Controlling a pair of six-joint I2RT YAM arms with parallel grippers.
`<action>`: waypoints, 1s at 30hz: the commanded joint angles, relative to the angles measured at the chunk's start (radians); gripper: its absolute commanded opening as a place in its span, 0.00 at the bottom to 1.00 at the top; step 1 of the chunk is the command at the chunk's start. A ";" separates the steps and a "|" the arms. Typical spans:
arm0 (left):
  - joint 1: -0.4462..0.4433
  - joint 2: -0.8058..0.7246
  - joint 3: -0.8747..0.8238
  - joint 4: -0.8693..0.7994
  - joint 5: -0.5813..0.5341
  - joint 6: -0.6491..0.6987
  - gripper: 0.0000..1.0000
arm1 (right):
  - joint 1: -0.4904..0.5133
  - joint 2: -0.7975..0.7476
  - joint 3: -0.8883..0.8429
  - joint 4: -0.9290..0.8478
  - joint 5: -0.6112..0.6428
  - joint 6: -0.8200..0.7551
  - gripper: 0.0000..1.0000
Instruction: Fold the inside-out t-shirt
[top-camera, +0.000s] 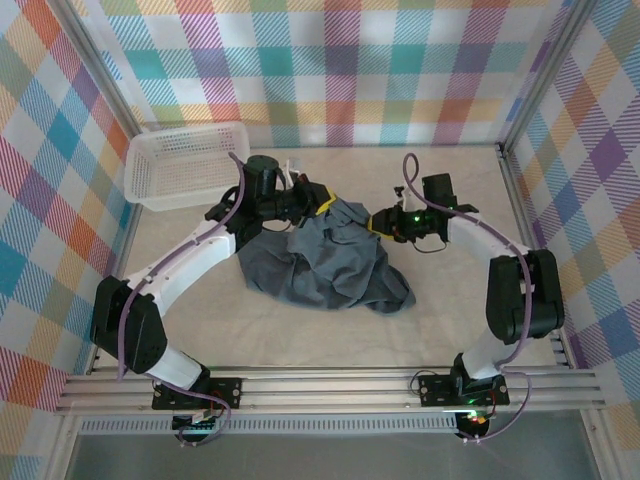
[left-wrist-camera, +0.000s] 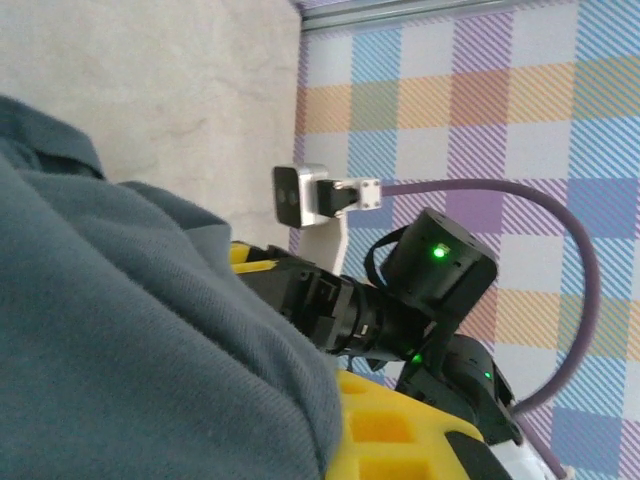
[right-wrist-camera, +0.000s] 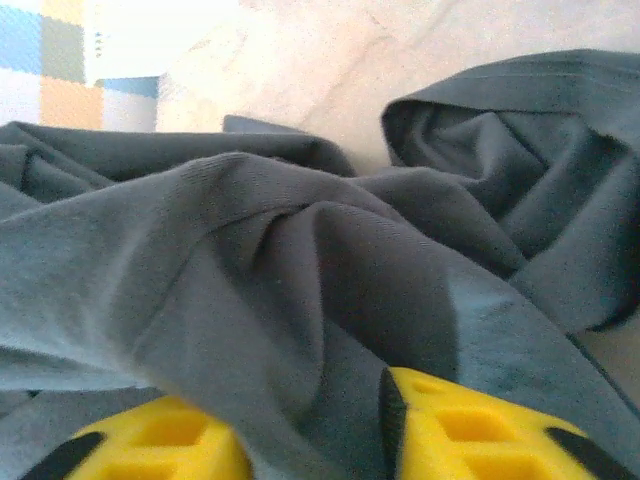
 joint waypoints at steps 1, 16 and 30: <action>0.008 -0.004 0.055 -0.089 0.008 -0.004 0.00 | 0.024 -0.196 -0.024 -0.026 0.204 -0.044 0.48; -0.003 0.110 0.327 -0.401 0.065 0.128 0.00 | 0.210 -0.207 -0.002 0.322 0.024 -0.502 0.76; 0.136 0.276 0.620 -0.543 0.013 0.478 0.30 | 0.216 -0.232 0.144 0.377 -0.194 0.226 0.00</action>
